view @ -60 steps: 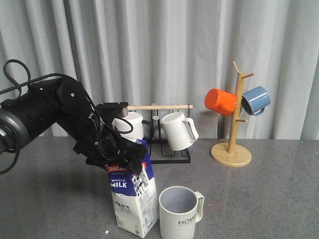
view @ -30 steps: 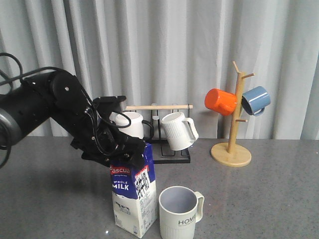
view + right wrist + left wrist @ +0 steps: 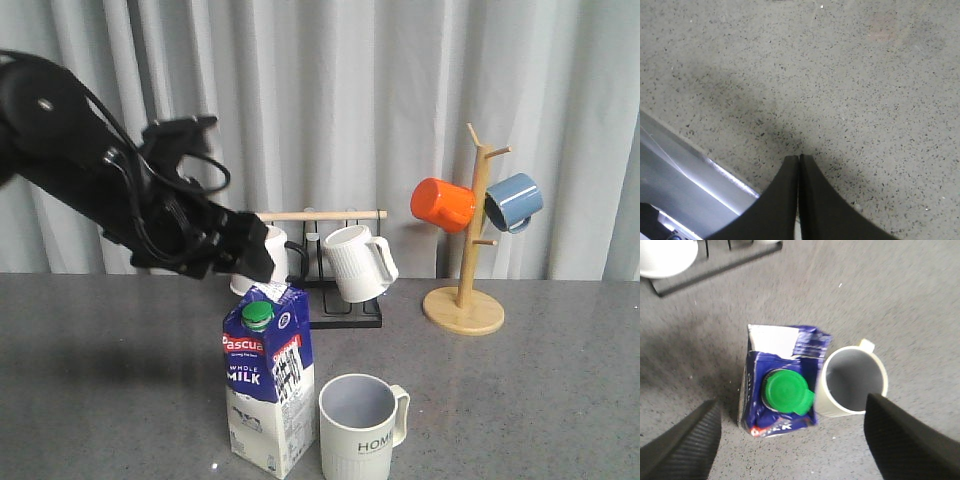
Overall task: Place milk next to cup
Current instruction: 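Set the carton down, open the left gripper and lift away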
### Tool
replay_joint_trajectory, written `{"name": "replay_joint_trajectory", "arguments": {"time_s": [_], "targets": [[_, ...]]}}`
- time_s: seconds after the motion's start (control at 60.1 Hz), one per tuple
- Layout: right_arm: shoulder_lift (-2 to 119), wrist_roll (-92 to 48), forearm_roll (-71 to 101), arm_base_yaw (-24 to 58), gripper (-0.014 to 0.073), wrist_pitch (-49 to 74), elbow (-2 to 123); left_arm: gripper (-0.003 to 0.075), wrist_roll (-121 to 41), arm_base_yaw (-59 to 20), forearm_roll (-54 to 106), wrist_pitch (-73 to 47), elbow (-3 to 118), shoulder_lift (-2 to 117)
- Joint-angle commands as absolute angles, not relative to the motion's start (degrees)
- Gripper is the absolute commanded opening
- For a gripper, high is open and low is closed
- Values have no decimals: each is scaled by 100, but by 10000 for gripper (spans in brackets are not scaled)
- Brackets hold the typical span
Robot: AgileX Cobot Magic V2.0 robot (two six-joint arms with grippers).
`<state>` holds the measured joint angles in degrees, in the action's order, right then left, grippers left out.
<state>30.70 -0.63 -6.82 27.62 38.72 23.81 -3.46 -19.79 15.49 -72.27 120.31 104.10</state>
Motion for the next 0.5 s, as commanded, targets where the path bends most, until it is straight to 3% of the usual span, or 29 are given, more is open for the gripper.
{"name": "replay_joint_trajectory", "arguments": {"time_s": [0.0, 0.116, 0.283, 0.483], "targets": [[3090, 144, -809, 2754, -5, 3335, 2525, 503, -294, -2012, 1681, -7153, 12207, 9773], [3090, 606, -1077, 2754, -5, 3243, 2525, 350, -313, -2012, 1598, -7153, 12207, 9353], [3090, 1332, -1507, 2754, -5, 3270, 2525, 1, -465, -2012, 1156, -7153, 12196, 8713], [3090, 1654, -1539, 2754, -5, 3284, 2525, -8, -507, -2012, 888, -7153, 12125, 7926]]}}
